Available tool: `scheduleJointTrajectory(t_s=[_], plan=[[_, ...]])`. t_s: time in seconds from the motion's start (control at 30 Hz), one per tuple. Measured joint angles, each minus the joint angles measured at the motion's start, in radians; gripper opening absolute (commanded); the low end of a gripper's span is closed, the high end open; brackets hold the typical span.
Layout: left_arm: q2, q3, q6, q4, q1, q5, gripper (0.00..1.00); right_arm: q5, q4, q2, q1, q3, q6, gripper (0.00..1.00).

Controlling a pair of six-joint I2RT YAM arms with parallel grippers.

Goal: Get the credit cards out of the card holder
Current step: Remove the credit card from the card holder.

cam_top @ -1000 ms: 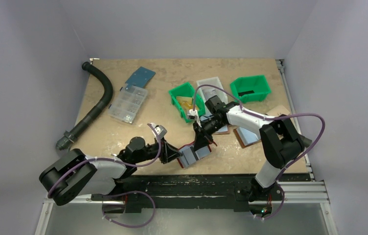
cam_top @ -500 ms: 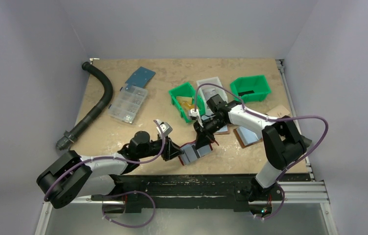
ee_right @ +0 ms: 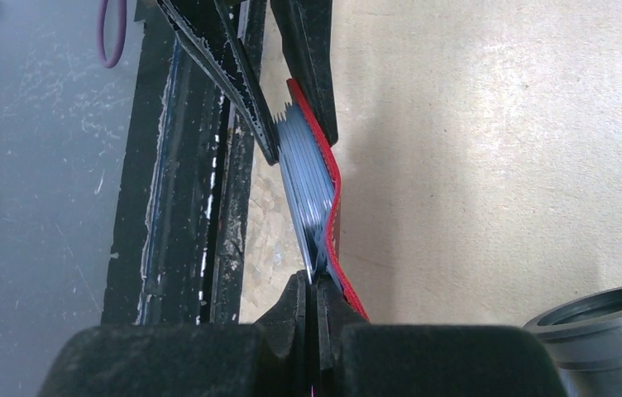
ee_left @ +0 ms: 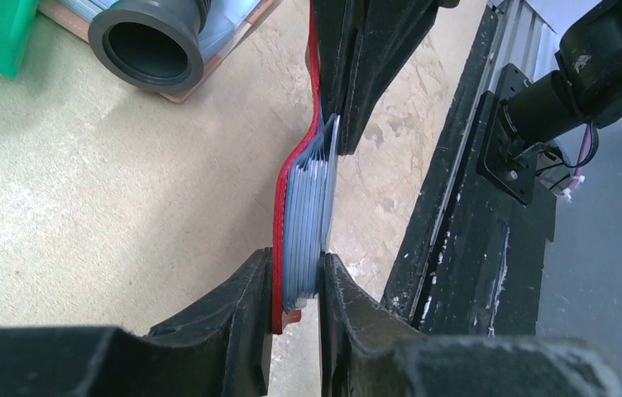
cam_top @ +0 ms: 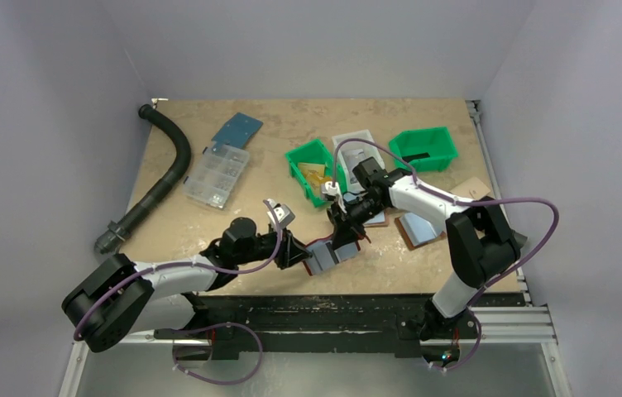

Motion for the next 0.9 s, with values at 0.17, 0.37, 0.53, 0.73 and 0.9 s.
scheduleJointTrajectory(t_s=[0.17,0.37,0.53,0.73,0.9], plan=[[0.000,0.006,0.001,-0.003,-0.001,-0.004,0.00,-0.003,-0.003,-0.005,-0.007,0.001,-0.007,0.00],[0.011,0.015,0.002,-0.006,-0.001,-0.008,0.00,-0.003,-0.006,-0.005,-0.013,0.002,-0.012,0.00],[0.073,0.049,-0.001,0.004,-0.001,-0.009,0.06,0.010,-0.006,-0.001,-0.027,0.002,-0.005,0.00],[0.104,0.055,-0.053,0.029,0.000,-0.035,0.39,0.016,0.029,0.029,-0.041,0.002,0.069,0.00],[0.027,-0.010,-0.123,0.022,0.023,-0.107,0.59,0.008,0.026,0.048,-0.053,0.002,0.123,0.00]])
